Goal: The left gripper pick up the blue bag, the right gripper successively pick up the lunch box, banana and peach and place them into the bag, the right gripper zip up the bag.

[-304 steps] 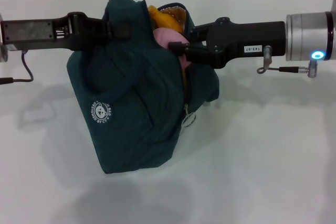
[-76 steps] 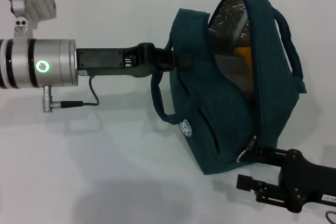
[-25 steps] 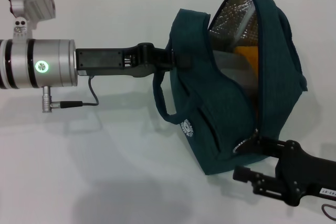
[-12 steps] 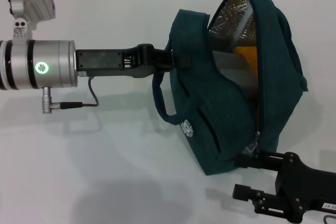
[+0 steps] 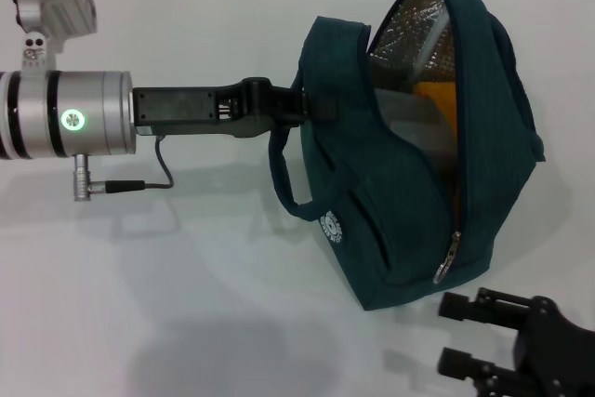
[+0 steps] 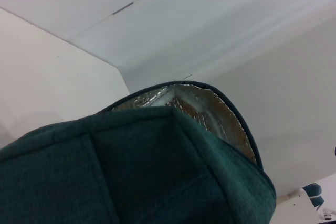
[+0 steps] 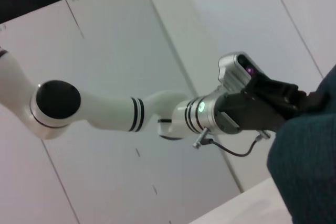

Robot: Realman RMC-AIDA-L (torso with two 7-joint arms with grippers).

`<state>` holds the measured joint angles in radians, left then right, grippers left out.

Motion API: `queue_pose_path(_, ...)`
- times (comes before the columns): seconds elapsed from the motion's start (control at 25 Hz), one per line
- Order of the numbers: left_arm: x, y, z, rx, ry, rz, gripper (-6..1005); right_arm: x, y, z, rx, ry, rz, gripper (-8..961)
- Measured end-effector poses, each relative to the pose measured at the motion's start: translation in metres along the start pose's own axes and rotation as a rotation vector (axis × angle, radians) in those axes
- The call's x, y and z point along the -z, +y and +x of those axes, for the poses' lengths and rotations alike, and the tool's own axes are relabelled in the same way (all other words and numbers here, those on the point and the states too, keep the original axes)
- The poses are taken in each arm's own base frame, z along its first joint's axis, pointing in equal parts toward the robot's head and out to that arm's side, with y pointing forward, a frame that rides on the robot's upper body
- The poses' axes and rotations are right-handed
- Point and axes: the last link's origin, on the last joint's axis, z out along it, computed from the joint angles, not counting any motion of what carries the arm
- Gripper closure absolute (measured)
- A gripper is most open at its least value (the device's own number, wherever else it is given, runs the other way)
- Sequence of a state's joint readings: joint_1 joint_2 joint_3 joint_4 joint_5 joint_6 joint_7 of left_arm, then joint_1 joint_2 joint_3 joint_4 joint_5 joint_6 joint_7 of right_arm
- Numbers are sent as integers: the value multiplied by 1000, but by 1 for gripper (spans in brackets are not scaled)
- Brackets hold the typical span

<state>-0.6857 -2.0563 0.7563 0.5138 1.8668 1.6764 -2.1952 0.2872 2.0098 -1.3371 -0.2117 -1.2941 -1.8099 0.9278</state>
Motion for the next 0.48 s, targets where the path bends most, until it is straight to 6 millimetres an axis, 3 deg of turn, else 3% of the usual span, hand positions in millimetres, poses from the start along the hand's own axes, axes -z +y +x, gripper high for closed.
queue_pose_path(0.24,-1,1,1,-1,-3,0,963,15,3,4,12,-41,94,349)
queue_pose_path(0.48,-1,1,1,2,-3,-2,962,12,-8,5,16,-10,130,344)
